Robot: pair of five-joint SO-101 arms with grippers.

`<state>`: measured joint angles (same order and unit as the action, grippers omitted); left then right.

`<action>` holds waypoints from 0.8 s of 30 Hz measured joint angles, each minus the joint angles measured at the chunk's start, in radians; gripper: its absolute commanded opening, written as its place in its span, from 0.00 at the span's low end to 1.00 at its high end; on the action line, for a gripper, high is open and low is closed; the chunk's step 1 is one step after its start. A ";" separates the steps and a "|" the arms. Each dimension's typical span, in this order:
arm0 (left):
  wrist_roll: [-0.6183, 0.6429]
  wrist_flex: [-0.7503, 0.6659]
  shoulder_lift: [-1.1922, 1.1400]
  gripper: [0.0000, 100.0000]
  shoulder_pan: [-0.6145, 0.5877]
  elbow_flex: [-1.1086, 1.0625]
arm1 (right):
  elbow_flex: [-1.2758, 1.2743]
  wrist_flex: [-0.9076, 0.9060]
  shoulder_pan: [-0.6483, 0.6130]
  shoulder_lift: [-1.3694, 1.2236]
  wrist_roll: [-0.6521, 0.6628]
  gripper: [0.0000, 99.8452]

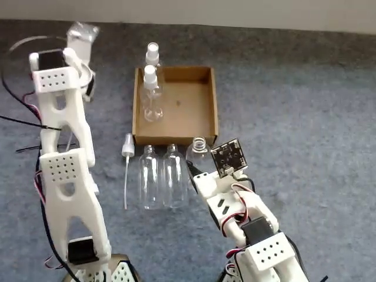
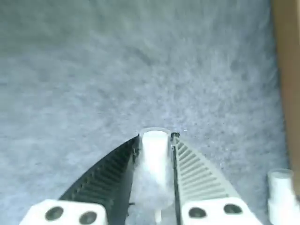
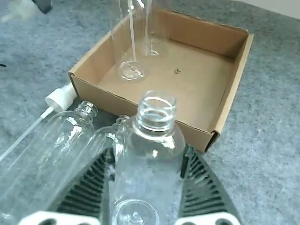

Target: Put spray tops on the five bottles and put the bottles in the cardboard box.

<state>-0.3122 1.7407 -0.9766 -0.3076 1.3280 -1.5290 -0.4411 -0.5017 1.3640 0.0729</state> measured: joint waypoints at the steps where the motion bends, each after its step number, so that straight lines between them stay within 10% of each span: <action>1: 0.015 0.002 0.044 0.01 0.000 0.000 | 0.000 0.000 0.000 0.000 0.000 0.00; 17: 0.241 0.000 1.119 0.00 0.203 -0.726 | 0.000 0.000 0.000 0.000 0.000 0.00; 24: 0.331 -0.373 1.657 0.00 0.404 -1.284 | 0.000 0.000 0.000 0.000 0.000 0.00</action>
<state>0.0192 1.3679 0.6805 0.0959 0.0437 -1.5290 -0.4411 -0.5017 1.3640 0.0729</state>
